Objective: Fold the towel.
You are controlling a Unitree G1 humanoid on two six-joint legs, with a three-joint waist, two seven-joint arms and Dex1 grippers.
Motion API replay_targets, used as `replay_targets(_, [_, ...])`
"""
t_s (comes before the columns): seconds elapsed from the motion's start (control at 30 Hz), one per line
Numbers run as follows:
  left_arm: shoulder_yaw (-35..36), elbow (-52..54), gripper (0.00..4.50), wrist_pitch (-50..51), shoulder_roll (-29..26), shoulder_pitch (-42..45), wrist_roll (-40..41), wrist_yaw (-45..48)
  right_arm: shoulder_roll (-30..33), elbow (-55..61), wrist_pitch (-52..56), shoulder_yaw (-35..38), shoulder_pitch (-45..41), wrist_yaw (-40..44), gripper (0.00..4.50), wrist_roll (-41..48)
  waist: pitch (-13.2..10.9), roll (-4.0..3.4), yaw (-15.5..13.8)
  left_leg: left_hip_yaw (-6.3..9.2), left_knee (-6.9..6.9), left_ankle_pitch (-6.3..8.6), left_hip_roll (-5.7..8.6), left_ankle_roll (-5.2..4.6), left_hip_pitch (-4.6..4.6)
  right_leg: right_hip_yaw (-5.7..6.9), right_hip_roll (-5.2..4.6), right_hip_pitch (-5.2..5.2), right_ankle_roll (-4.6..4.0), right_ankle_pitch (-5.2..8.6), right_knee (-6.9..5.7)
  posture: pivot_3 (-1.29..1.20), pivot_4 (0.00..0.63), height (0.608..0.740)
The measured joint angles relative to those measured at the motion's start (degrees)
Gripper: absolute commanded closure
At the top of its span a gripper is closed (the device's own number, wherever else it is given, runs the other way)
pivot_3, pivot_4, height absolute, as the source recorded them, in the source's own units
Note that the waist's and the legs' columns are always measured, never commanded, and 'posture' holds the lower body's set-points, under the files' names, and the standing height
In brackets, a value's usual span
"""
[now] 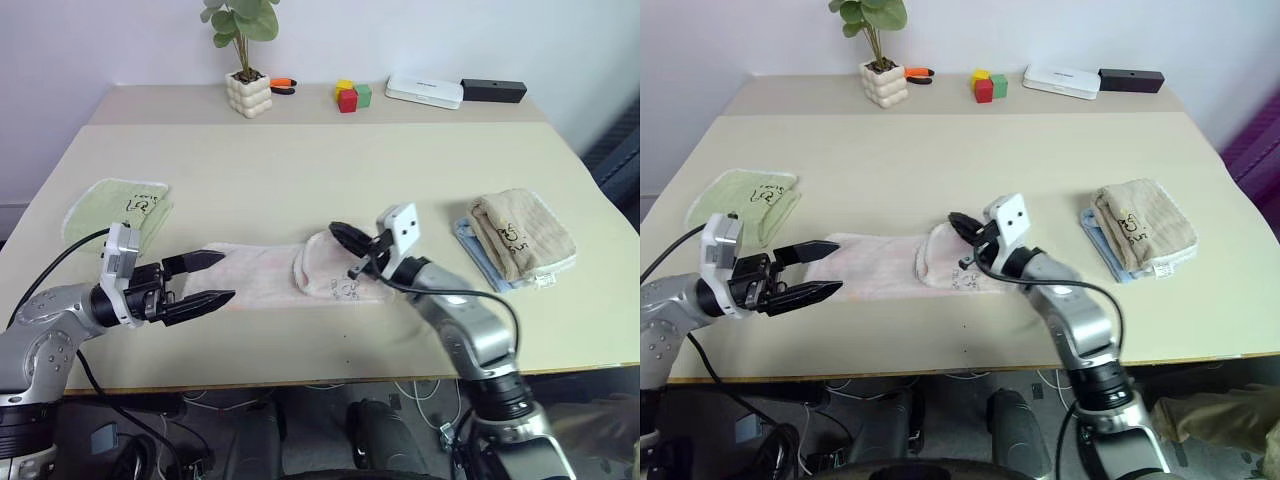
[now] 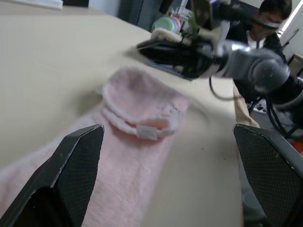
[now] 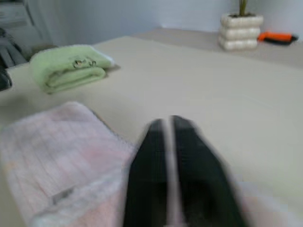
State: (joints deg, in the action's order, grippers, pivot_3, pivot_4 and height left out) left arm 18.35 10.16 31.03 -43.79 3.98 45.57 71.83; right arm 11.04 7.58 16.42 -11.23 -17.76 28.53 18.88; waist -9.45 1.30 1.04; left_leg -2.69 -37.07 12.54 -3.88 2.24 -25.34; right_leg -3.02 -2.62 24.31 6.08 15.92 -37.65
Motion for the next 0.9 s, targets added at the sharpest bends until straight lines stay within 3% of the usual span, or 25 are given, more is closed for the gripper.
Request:
replay_targets(0.33, [2.39, 2.1, 0.0, 1.14, -1.14, -3.0, 1.3, -1.2, -4.46, -19.49, -19.49, -2.09, 1.16, 2.36, 4.46, -8.5, 0.01, 0.0, 0.04, -0.01, 0.01, 0.0, 0.0, 0.01, 0.06, 0.01, -0.03, -0.04, -0.13, 0.07, -0.01, 0.0, 0.15, 0.74])
replay_targets(0.7, [2.56, 1.64, 0.0, 1.08, -1.14, -1.99, 1.16, -1.34, -1.82, -21.0, -22.69, -6.8, -1.51, 4.58, 4.46, -18.65, 0.05, 0.07, 0.13, -0.02, 0.02, 0.0, 0.0, 0.02, 0.16, 0.0, -0.02, -0.07, -0.15, 0.08, -0.11, 0.0, 0.15, 0.74])
replay_targets(0.8, [2.41, 1.17, 0.0, 1.02, -1.14, -1.54, 1.08, -1.0, -0.06, -20.07, -21.84, -7.75, -3.03, 5.87, 3.7, -20.42, 0.05, 0.06, 0.1, -0.03, 0.02, 0.0, 0.0, 0.02, 0.16, 0.0, -0.03, -0.07, -0.15, 0.08, -0.12, 0.0, 0.15, 0.74])
replay_targets(0.9, [1.9, 0.64, 0.0, 0.88, -1.14, -1.44, 0.45, -0.85, -0.32, -18.21, -18.47, -4.84, -4.15, 6.75, 2.23, -17.14, 0.03, 0.04, -0.04, -0.04, 0.01, 0.0, 0.0, 0.02, 0.15, 0.0, -0.03, -0.07, -0.15, 0.08, -0.14, 0.0, 0.15, 0.74])
